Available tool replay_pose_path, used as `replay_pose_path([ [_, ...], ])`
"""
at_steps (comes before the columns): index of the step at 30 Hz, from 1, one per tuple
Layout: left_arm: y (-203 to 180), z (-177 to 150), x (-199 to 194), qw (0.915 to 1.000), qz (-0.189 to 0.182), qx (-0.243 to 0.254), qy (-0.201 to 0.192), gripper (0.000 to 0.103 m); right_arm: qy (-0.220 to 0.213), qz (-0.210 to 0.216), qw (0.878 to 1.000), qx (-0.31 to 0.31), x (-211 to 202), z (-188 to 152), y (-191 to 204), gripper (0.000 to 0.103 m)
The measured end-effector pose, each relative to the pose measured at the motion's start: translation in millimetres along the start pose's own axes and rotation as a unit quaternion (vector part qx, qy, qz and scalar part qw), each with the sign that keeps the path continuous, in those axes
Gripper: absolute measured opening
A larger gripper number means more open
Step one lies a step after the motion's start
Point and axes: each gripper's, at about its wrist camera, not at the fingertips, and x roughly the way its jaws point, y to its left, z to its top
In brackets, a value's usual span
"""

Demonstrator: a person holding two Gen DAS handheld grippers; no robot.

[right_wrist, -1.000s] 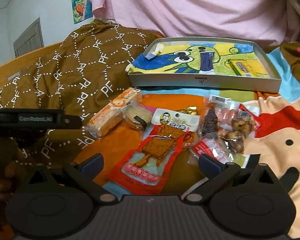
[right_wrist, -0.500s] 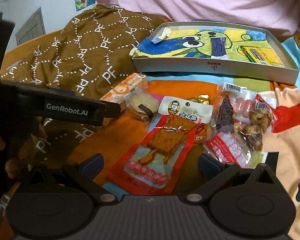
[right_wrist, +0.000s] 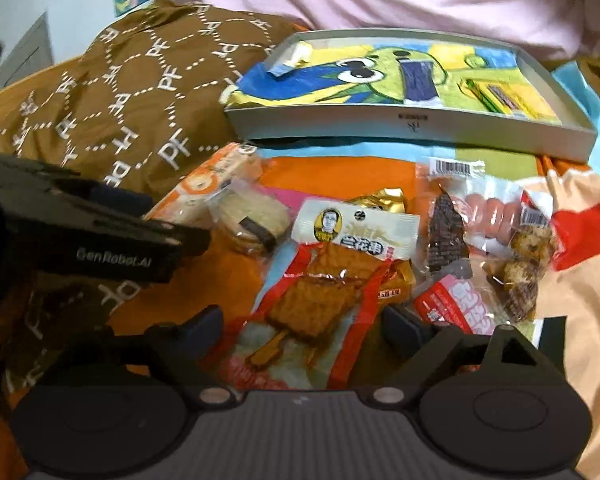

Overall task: Organize snacks
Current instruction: 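Grasp the orange-striped cake bar with the left tool while the right tool grasps the red tofu pack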

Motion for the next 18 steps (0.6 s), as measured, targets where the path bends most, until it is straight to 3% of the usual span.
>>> replay_pose_path([
  [7,3.8,1.5,-1.8,0.9992,0.002,-0.039,0.009,0.037,0.003,-0.017,1.000,0.009,4.9,2.2,-2.0,0.066],
  [18,-6.1,-12.6,-28.2,0.9938,-0.009,-0.096,0.055,0.036,0.042,-0.008,0.999,-0.022,-14.3,0.5,1.5,0.063],
])
